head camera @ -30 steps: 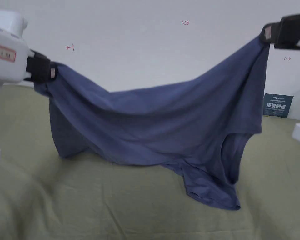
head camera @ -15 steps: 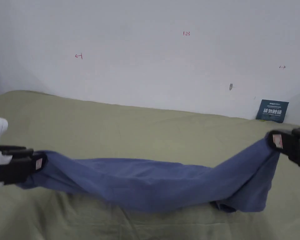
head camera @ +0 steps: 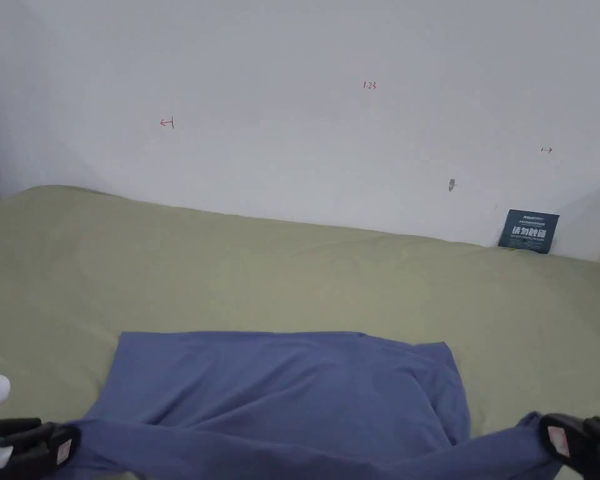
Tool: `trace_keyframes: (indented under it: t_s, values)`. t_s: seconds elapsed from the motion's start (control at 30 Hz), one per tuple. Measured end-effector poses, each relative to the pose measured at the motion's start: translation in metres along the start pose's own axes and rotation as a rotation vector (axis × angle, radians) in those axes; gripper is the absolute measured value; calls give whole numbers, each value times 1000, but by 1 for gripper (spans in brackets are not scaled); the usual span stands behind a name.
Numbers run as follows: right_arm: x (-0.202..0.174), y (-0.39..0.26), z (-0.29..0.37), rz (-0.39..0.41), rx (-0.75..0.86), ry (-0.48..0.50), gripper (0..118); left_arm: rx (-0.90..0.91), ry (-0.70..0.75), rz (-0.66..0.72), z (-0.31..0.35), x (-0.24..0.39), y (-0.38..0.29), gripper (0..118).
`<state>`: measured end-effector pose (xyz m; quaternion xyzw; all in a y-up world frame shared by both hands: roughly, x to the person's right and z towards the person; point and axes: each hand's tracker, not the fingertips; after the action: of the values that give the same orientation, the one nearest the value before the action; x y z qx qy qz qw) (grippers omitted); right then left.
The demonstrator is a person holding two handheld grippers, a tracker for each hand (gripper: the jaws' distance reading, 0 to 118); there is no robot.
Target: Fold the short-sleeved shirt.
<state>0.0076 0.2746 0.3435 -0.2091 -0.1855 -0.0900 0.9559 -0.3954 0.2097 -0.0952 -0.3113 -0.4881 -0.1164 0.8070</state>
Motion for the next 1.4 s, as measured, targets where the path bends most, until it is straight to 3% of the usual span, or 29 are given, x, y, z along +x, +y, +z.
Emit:
trace_keyframes:
  t_s: [0.1,0.17,0.27,0.3,0.33,0.37,0.4,0.43,0.47,0.63,0.8,0.87,0.97,1.0,1.07,1.1,1.13,1.17,1.27,1.4]
  values:
    - [-2,-27,-13,-20,-103,-8,0,-74,0,-10,-11,7,-26,5]
    - [-4,-44,-19,-28,-153,-5,0,-103,5,-4,-19,9,-44,11]
    - [-3,-69,-23,-23,-235,-49,2,-171,9,95,-24,4,-70,30]
    - [-1,-76,-23,-36,-263,-65,6,-183,7,111,-22,0,-78,46]
    - [3,-84,-20,-50,-258,-77,16,-181,12,119,-20,-3,-85,54]
    - [6,-89,-18,-65,-276,-83,34,-185,12,135,-17,-4,-89,56]
    - [8,-94,-14,-94,-311,-100,67,-189,18,161,-13,-7,-94,56]
    - [11,-99,-11,-127,-346,-109,84,-188,33,188,-9,-9,-97,56]
    - [14,-102,-10,-144,-389,-114,86,-186,34,194,-5,-11,-98,57]
    - [-1,-95,7,-130,-352,-190,85,-97,114,238,24,-1,-78,60]
    - [-33,-67,-1,-113,-256,-294,85,-9,205,135,31,56,-33,66]
    - [-51,-59,-5,-134,-206,-329,85,26,230,97,28,86,-22,66]
    - [-73,-69,-9,-215,-125,-291,84,80,241,123,20,119,-27,66]
    - [-81,-72,-8,-235,-127,-272,80,94,243,142,20,131,-33,65]
    - [-98,-80,-4,-226,-133,-278,55,84,215,170,25,161,-49,56]
    - [-106,-85,-4,-200,-142,-285,22,73,205,163,25,171,-57,33]
    - [-113,-90,-3,-140,-172,-312,3,45,199,145,25,180,-65,10]
    - [-120,-95,-2,-102,-191,-335,2,15,213,123,23,182,-73,0]
    - [-132,-117,5,-101,-237,-272,1,-19,211,129,29,193,-97,0]
    - [-141,-140,10,-107,-244,-260,1,-59,243,153,32,192,-124,0]
